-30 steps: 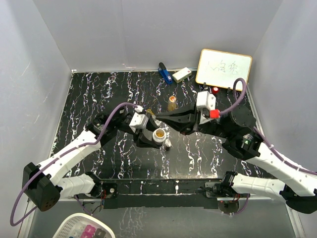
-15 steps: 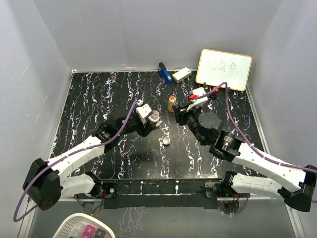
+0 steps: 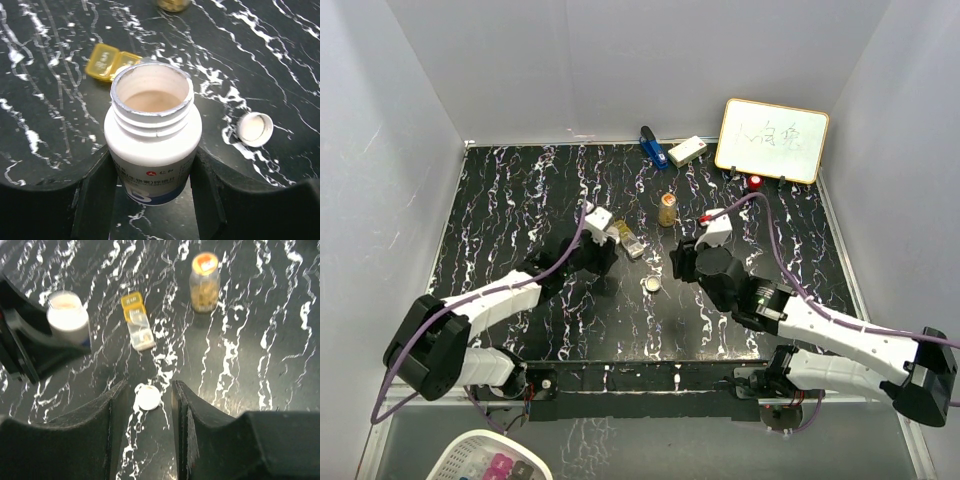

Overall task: Sort the pills into containers
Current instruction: Pour the pill into the pill container.

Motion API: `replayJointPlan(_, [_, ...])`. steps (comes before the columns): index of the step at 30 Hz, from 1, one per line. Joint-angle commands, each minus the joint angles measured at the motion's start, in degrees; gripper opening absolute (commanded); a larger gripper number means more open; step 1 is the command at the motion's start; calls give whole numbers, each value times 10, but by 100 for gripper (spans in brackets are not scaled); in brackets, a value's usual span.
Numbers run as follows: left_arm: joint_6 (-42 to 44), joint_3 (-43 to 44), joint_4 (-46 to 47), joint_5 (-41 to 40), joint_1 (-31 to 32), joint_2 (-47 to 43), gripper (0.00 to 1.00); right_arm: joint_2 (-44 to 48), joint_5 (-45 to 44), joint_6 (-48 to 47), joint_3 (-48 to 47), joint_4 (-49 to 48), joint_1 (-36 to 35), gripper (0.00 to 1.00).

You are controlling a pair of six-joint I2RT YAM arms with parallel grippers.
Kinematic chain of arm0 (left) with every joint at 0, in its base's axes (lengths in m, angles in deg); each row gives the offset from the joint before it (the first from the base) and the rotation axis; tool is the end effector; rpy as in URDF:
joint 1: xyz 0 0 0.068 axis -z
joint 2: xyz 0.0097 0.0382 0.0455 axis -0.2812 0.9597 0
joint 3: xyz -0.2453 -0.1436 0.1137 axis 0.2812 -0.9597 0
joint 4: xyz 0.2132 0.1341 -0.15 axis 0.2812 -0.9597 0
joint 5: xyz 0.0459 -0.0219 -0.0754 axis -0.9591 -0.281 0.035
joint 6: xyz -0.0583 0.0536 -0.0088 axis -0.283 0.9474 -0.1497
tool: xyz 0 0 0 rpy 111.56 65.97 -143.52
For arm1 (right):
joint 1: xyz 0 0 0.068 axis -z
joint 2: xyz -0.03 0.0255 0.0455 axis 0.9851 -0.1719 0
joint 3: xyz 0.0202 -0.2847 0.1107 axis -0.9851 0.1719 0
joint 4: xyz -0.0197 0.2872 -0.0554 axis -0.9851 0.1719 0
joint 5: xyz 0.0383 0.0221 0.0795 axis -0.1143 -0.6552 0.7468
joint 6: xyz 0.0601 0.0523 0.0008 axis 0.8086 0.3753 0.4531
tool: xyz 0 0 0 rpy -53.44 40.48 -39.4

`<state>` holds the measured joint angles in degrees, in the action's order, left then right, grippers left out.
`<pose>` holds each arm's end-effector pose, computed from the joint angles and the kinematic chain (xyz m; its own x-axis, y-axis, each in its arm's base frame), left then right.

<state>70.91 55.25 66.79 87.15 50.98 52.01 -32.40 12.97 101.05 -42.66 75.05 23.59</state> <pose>0.2612 -0.1889 0.2115 -0.2920 0.2314 -0.9280 0.6496 0.7602 -0.0148 0.1704 0.1878 0.2993 -0.3664 0.0730 -0.9276 -0.2787 0.9425 0.1843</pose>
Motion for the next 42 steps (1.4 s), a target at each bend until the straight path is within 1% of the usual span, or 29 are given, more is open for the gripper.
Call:
replayJointPlan(1, [-33,19,16,47,-37,3,0,-19,32,66,13,-4,0,38])
replayJointPlan(4, [-28,58,-36,59,-39,35,0,-43,72,81,29,3,0,39])
replayJointPlan(7, [-15,98,-82,72,-39,90,0,-67,116,94,43,2,0,41])
replayJointPlan(10, [9,125,-109,124,-48,134,0,-84,120,110,57,-5,0,41])
replayJointPlan(13, [23,150,-140,138,-50,170,0,-85,103,101,62,-37,0,41])
replayJointPlan(17, [26,153,-145,138,-53,167,0,-96,59,68,52,-82,0,41])
replayJointPlan(22, [35,169,-175,140,-54,166,0,-149,15,2,22,-153,3,43])
replayJointPlan(24, [48,176,-194,140,-54,168,0,-179,20,-21,3,-172,20,44])
replayJointPlan(28, [100,229,-275,130,-57,190,0,-219,140,-26,-24,-200,126,40])
replayJointPlan(31, [130,282,-337,150,-82,214,0,-219,186,-40,-35,-215,168,40])
replayJointPlan(33, [147,319,-382,190,-110,229,0,-217,218,-59,-41,-220,183,40])
replayJointPlan(37, [203,398,-495,309,-171,264,0,-212,333,-97,-29,-260,195,41])
replayJointPlan(40, [233,437,-571,343,-186,277,0,-210,403,-91,-18,-317,197,42])
replayJointPlan(42, [242,437,-598,362,-187,279,0,-216,434,-78,-16,-358,198,42])
